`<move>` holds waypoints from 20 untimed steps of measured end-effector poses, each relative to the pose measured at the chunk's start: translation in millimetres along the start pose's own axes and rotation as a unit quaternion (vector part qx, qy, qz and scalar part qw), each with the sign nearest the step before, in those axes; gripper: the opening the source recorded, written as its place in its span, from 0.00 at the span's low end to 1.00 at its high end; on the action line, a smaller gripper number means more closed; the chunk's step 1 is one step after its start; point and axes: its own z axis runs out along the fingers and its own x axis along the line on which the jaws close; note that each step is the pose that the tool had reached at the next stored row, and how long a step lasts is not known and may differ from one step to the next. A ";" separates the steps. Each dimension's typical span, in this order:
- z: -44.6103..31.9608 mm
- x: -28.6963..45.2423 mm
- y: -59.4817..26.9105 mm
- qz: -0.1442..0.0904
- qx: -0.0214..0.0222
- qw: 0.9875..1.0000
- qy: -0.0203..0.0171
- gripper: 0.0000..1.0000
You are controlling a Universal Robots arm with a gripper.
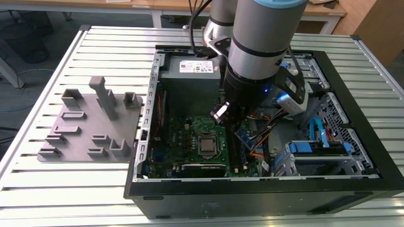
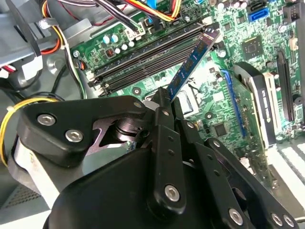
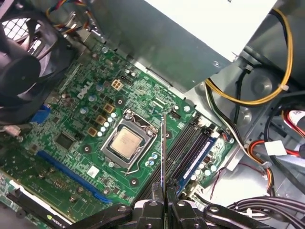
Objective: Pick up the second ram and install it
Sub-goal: 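Insert the second ram into the second slot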
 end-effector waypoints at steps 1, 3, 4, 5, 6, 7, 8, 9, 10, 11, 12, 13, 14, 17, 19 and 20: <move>0.0 0.0 0.0 0.004 0.000 1.000 0.000 0.14; 0.1 0.0 0.0 0.013 0.000 1.000 0.000 0.14; 0.1 0.0 0.0 0.018 0.000 1.000 0.000 0.14; 0.1 0.0 0.0 0.023 0.001 1.000 0.000 0.14; 0.2 0.0 0.0 0.027 0.001 1.000 0.000 0.14; 0.2 0.0 0.0 0.032 0.001 1.000 0.000 0.14; 0.2 0.0 0.0 0.036 0.001 0.999 -0.001 0.14; 0.2 0.0 0.0 0.040 0.001 0.999 -0.001 0.14; 0.2 0.0 0.0 0.045 0.001 0.999 -0.001 0.14; 0.2 0.0 0.0 0.049 0.001 0.999 -0.001 0.14; 0.3 0.0 0.0 0.053 0.001 0.999 -0.001 0.14; 0.3 0.0 0.0 0.058 0.002 0.998 -0.001 0.14; 0.3 0.0 0.0 0.062 0.002 0.998 -0.001 0.14; 0.4 0.0 0.0 0.075 0.002 0.997 -0.001 0.14; 0.4 0.0 0.0 0.083 0.002 0.997 -0.001 0.14; 0.4 0.0 0.0 0.087 0.002 0.996 -0.001 0.14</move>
